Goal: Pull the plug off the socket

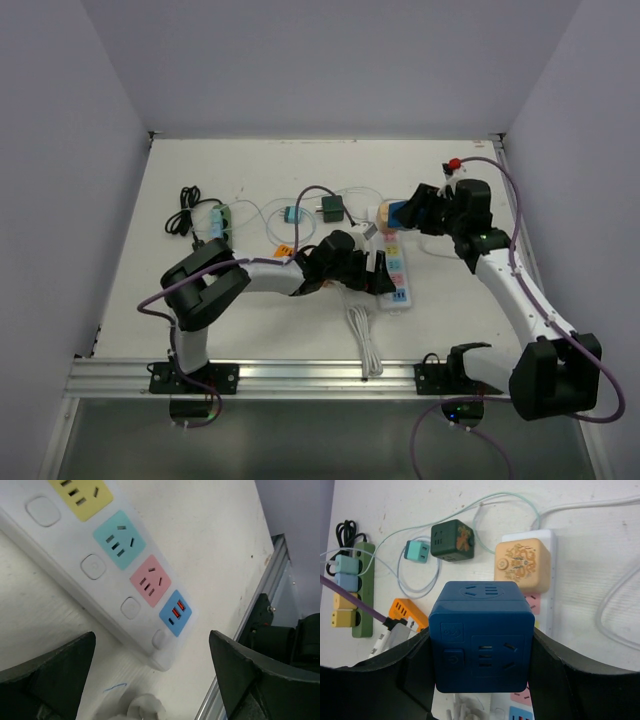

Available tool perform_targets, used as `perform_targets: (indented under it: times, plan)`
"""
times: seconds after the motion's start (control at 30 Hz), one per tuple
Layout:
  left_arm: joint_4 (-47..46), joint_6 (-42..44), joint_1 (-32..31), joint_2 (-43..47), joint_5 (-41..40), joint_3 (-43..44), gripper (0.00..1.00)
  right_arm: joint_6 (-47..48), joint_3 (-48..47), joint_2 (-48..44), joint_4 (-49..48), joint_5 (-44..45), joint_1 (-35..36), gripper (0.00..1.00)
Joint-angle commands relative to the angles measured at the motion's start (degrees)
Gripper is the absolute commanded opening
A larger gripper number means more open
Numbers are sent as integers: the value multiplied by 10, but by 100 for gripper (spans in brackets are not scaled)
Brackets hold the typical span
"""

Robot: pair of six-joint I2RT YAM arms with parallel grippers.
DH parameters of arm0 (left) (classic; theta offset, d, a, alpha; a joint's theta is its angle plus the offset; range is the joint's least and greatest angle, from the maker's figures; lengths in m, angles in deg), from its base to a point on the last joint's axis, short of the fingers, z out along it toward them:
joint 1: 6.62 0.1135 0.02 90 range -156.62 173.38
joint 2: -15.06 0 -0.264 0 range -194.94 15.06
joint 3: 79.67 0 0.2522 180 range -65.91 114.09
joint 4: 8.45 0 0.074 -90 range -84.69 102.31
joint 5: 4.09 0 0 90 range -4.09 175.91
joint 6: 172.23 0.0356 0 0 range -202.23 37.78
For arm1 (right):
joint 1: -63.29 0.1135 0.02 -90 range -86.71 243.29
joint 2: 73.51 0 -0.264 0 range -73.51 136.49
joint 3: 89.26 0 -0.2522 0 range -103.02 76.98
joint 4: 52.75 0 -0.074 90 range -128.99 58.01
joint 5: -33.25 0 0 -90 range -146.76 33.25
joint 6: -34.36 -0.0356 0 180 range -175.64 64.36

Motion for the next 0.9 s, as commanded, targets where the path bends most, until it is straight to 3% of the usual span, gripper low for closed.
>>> perform_targets:
  times: [0.0,0.23,0.37,0.63,0.87]
  plan:
    - [108,78,0,80,-88,17,100,13,-52,24,-36,-26,31,6]
    - [199,126,2,185,-164,3,100,-7,-97,99,-45,2,84,8]
    - [209,125,4,312,-236,-57,100,-4,-135,177,-57,-43,115,12]
    - [259,98,19,485,-329,-156,100,-7,-207,300,-76,-23,205,16]
    - [291,99,40,558,-358,-190,100,-25,-308,425,-72,-27,230,18]
